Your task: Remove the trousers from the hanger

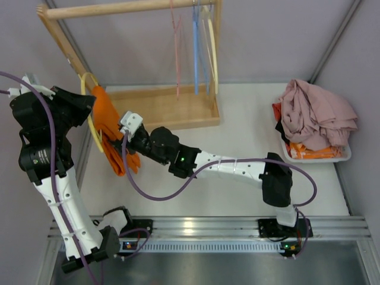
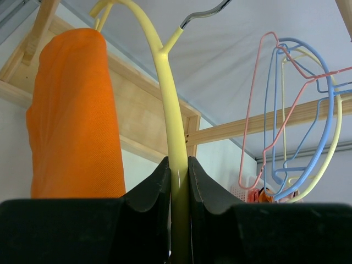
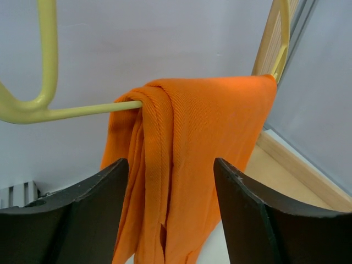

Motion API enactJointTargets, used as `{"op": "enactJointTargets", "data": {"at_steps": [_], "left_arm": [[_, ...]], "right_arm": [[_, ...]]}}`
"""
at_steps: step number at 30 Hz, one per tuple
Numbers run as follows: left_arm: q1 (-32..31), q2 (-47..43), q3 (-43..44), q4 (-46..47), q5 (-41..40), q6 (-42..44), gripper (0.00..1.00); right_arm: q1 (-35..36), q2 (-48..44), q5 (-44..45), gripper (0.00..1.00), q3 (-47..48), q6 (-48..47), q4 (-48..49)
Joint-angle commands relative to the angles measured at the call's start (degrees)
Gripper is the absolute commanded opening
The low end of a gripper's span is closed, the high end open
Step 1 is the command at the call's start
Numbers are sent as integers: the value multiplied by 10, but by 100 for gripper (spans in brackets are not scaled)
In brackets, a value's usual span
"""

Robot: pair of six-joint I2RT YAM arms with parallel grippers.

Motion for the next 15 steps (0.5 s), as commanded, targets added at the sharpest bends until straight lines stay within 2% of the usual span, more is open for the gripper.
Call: {"op": "enactJointTargets", "data": {"at_steps": [1,8,15], "left_arm": [[4,-18,39,129,22,-11,0],[5,-16,38,129,27,-16,0],[5,-19,36,129,30,-18,0]], "right_arm": [[8,13,26,63,19,-4,45],[5,29,39,57,29,-29,73],[4,45,61,57,53,-26,77]]}}
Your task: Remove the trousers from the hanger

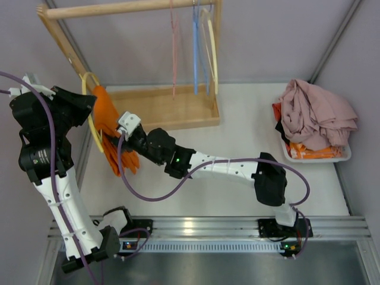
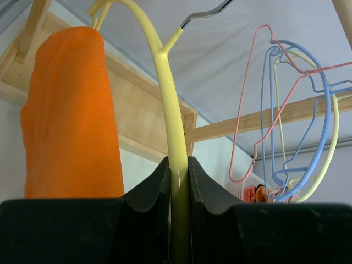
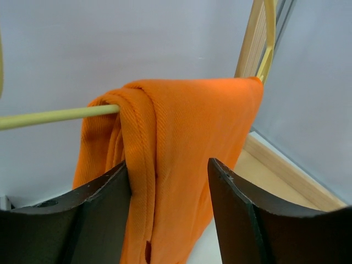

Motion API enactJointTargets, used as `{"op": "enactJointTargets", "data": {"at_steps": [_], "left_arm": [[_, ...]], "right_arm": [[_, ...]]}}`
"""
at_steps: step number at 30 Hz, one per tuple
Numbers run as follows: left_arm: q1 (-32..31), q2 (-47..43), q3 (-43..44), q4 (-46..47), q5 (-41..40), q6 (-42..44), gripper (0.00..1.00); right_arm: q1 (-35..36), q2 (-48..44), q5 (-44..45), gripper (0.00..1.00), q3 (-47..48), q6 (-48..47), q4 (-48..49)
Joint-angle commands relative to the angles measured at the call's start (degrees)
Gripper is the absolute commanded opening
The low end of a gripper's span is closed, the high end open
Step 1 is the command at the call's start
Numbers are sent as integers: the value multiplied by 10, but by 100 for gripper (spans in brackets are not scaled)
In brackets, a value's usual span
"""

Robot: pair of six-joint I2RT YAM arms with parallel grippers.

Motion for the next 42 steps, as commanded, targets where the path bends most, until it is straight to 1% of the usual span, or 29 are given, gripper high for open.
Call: {"op": "enactJointTargets", "data": {"at_steps": [1,9,15,19,20,21,22,23,24,26,29,31,36,38,42], "left_arm": [[4,-20,35,128,20,-14,0],[5,-20,40,129,20,-19,0],[6,-24,33,128,24,-21,0],[6,-23,35,129,30,-26,0],[7,-24,34,128,31,-27,0],[8,-27,33,128,33,-28,0],[8,-27,31,129,33,-28,0],[7,-28,29,128,33,-28,0],[8,-28,25,128,33,-28,0],[8,-29,22,128,32,-28,0],[8,-30,9,128,31,-22,0],[8,-31,1,128,30,-19,0],[8,-41,-40,129,23,0,0],[7,-50,-56,134,24,4,0],[8,-66,-102,139,23,8,0]], "right_arm": [[4,17,23,57,43,0,46],[3,40,40,57,61,-14,65],[0,53,80,49,65,-48,106],[-8,64,92,48,77,-57,111],[-10,65,92,46,77,-56,112],[-12,62,86,41,78,-57,109],[-13,61,81,27,78,-56,109],[-15,59,75,18,77,-53,107],[-16,53,66,7,78,-50,100],[-17,44,34,0,83,-42,84],[-17,13,-4,0,83,-21,55],[-18,-10,-14,0,82,-14,44],[-27,-45,-10,0,107,18,18],[-43,-48,-7,0,124,39,5],[-62,-63,-7,0,139,44,-3]]}}
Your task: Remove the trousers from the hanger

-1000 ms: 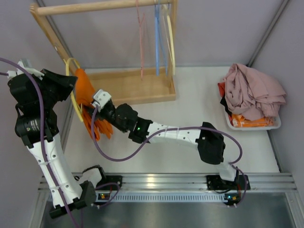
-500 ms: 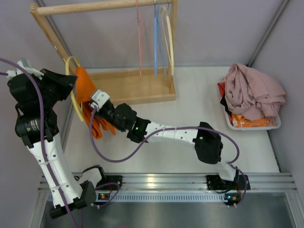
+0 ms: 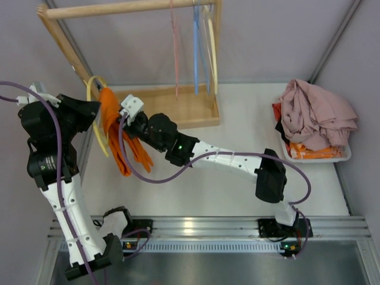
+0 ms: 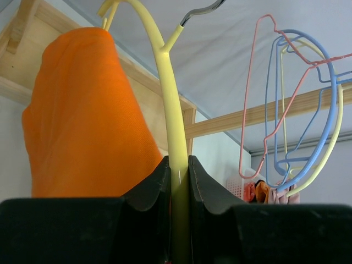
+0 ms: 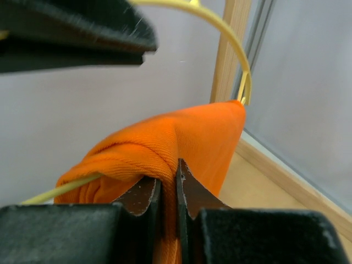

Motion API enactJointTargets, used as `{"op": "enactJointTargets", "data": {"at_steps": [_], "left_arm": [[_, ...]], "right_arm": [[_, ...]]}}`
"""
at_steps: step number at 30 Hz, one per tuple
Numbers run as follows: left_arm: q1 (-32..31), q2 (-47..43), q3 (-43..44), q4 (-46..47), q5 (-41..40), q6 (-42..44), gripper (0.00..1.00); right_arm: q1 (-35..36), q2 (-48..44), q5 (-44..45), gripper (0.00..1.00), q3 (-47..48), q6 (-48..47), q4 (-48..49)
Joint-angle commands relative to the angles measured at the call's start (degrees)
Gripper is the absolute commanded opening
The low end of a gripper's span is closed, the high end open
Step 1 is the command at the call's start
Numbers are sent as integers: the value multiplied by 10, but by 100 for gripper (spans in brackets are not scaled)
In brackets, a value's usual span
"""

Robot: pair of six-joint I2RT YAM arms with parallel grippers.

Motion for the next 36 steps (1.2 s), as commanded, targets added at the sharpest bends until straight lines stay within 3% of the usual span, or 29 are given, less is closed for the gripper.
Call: {"op": "enactJointTargets", "data": {"at_steps": [1,16,29,36], "left_arm": [[5,-26,-25,94,11,20,0],[5,-69,-160,95,-6,32,0],[5,-107,-281,94,-16,40,0],[5,-101,-301,95,-17,42,0]], "right_arm": [[-28,-81,1,0,70,28,60],[-31,-146,-14,0,132,69,20],[-31,-201,-4,0,151,47,19],[-34,-284,-21,0,91,41,-4]]}}
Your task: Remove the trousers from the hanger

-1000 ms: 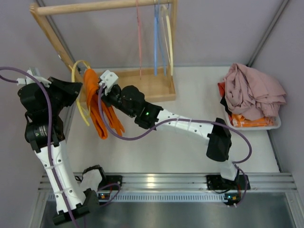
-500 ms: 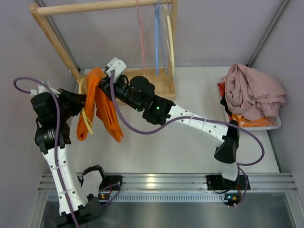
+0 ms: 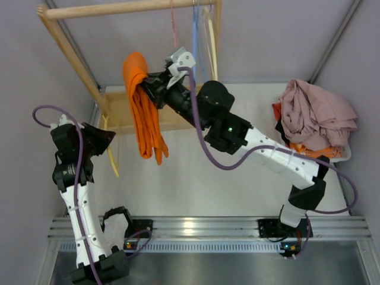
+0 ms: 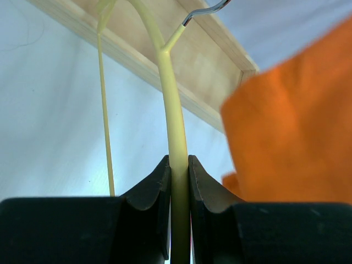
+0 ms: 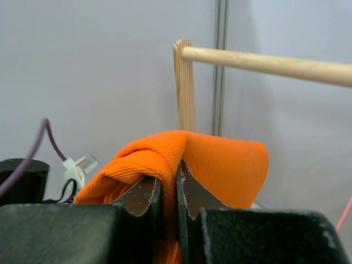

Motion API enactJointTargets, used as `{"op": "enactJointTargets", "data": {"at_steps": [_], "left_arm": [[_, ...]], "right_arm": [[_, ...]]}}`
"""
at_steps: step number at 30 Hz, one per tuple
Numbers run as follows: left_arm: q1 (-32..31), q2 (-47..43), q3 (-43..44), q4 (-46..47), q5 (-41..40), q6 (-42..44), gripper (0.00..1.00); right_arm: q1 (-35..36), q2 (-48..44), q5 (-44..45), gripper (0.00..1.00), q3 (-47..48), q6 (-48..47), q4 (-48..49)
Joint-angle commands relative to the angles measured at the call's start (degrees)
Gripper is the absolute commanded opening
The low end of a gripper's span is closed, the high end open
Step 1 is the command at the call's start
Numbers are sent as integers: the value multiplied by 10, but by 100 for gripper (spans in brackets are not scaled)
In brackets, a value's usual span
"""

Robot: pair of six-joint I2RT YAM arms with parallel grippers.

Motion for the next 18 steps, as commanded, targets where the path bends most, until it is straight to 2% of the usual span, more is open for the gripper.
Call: {"op": "enactJointTargets", "data": {"at_steps": [1,8,10,13,17,18], "left_arm": [[4,-1,-1,35,-3,12,0],[4,0,0,38,0,31,0],[3,1,0,42,-1,34,0],[4,5,2,51,1,33,0],[4,16,13,54,-1,38,0],[4,18,15,57,-1,39,0]], "right_arm": [[-4,-131,-28,0,1,5,126],[-4,-322,-113,0,-227,-10,109],[-5,-365,-114,0,-291,-19,87],[-5,-446,-132,0,-352,-40,63],[-8,-531,-76,0,-370,-45,-11],[-46,-541,-86,0,-371,-29,-22]]}}
